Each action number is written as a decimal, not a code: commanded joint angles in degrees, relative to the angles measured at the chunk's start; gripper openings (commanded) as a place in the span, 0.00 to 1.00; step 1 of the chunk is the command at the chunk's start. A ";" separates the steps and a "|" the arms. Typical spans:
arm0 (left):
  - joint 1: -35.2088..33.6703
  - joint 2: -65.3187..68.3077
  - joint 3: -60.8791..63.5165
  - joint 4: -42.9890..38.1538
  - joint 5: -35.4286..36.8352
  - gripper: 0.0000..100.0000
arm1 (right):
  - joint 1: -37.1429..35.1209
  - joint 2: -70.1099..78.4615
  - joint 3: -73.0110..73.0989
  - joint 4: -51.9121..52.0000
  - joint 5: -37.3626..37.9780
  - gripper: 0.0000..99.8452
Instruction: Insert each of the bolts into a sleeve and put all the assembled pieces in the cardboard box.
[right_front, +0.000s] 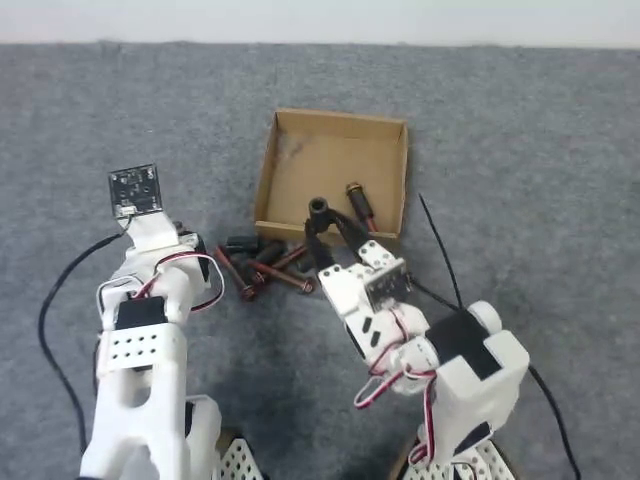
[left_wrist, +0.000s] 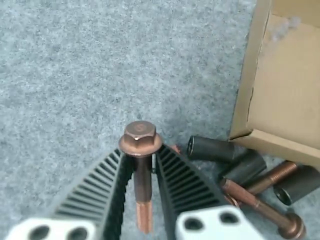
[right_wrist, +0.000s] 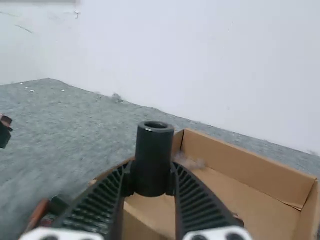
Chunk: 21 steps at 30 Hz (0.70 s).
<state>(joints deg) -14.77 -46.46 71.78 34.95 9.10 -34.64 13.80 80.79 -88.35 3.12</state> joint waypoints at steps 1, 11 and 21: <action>-0.26 -2.46 -0.75 -2.02 0.00 0.01 | -0.40 -4.44 3.69 -4.97 -0.97 0.01; -0.18 -2.46 -0.75 -2.02 0.00 0.01 | -0.22 -4.53 12.40 -12.44 -1.05 0.01; -0.09 -2.81 -0.75 -2.02 0.26 0.01 | -0.31 -9.80 14.68 -12.53 -1.23 0.01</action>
<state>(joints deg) -14.77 -46.46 71.78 34.95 9.10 -34.64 8.44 93.63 -98.99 3.03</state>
